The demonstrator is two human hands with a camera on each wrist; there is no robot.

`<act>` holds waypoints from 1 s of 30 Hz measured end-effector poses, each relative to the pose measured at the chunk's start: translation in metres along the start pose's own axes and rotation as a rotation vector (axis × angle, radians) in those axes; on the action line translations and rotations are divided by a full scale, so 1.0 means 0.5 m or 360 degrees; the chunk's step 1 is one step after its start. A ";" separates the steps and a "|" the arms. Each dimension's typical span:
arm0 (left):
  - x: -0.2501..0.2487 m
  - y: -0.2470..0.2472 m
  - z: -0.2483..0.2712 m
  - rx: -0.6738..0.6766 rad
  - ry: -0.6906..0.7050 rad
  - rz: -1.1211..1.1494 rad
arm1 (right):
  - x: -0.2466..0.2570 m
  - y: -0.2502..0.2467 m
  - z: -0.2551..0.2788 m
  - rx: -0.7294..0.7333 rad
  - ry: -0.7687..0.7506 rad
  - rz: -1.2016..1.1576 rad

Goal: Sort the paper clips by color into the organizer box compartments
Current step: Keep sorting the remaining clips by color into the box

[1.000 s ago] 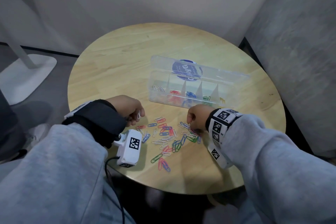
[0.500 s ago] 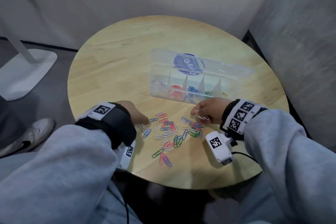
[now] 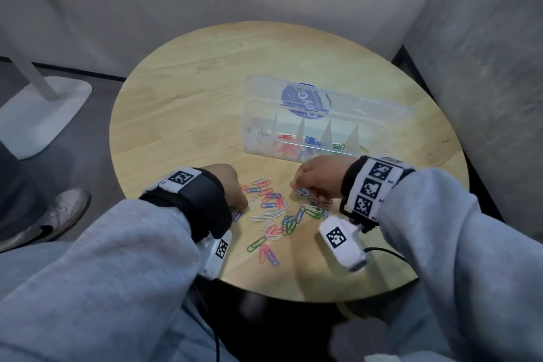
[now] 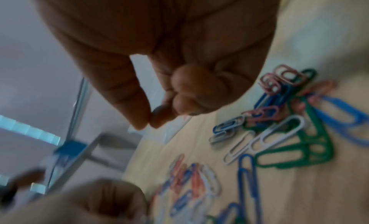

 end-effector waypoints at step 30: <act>-0.030 -0.057 0.023 -0.0106 0.0122 0.1165 | 0.020 0.021 0.007 -0.0164 -0.0208 0.0494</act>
Point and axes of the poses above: each hand's wrist, its own z-axis away from the middle knuckle, its own y-axis out of the palm, x = y × z, the point moved 8 cm from there along -z, towards the middle knuckle, and after that the axes turned 7 degrees about y, right-handed, at the moved point
